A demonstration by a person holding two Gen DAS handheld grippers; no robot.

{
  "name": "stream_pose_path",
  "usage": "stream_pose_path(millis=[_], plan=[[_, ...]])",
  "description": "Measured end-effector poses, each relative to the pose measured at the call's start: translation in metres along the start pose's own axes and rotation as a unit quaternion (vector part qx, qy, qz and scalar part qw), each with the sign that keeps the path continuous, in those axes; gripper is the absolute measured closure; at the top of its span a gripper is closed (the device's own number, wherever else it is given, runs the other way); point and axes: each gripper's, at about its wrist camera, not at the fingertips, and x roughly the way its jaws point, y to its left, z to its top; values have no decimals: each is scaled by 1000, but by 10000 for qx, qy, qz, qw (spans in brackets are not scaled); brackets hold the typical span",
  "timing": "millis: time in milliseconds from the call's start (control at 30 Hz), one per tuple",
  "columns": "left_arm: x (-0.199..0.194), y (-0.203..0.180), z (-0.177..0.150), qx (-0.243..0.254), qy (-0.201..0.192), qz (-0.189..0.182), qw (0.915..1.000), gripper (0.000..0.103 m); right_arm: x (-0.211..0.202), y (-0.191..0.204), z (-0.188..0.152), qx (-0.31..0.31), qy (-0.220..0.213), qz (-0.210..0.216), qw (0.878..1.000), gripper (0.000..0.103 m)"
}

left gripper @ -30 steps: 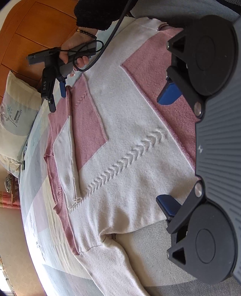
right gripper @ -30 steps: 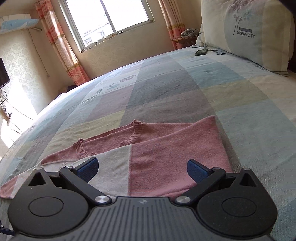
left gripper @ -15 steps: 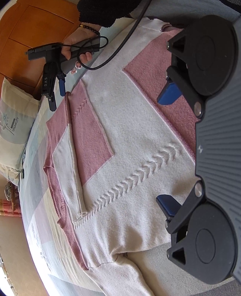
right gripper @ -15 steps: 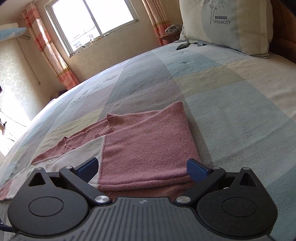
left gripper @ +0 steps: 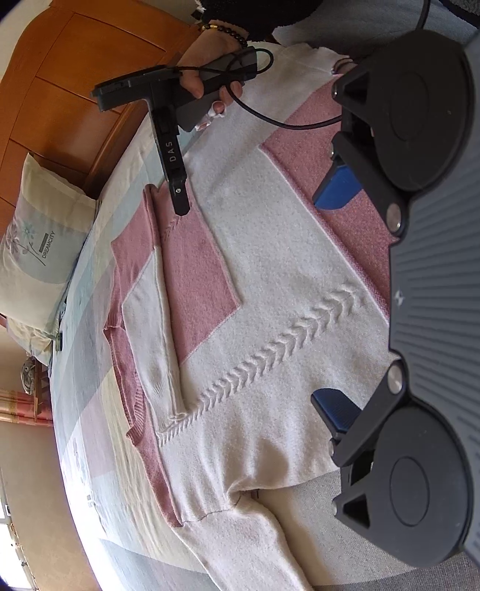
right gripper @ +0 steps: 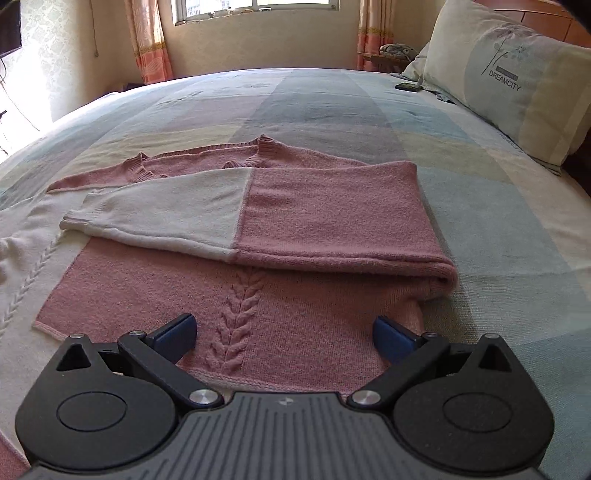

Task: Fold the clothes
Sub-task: 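Withdraw the open right gripper from the folded white sleeve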

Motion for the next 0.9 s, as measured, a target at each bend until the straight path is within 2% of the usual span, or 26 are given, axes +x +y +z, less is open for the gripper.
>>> stream_pose_path(millis=[100, 200, 367, 433, 600, 767, 900], plan=[[0, -1, 2, -61, -66, -68, 9999, 1, -27, 16, -15, -10, -25, 74, 10000, 0], [7, -4, 2, -48, 9, -16, 10000, 1, -39, 35, -44, -264, 296, -79, 9992, 0], [24, -15, -2, 70, 251, 152, 9995, 1, -49, 32, -80, -3, -110, -83, 9999, 0], [30, -19, -6, 115, 353, 233, 9990, 1, -47, 32, -78, -5, -118, -97, 9999, 0], [33, -43, -13, 555, 516, 772, 9941, 1, -45, 31, -77, -132, -132, -15, 9998, 0], [17, -59, -33, 217, 458, 1263, 9907, 1, -46, 30, -73, -289, 37, 78, 9995, 0], [1, -74, -54, -94, 556, 1466, 9876, 1, -49, 30, -72, -388, 208, 157, 9989, 0]])
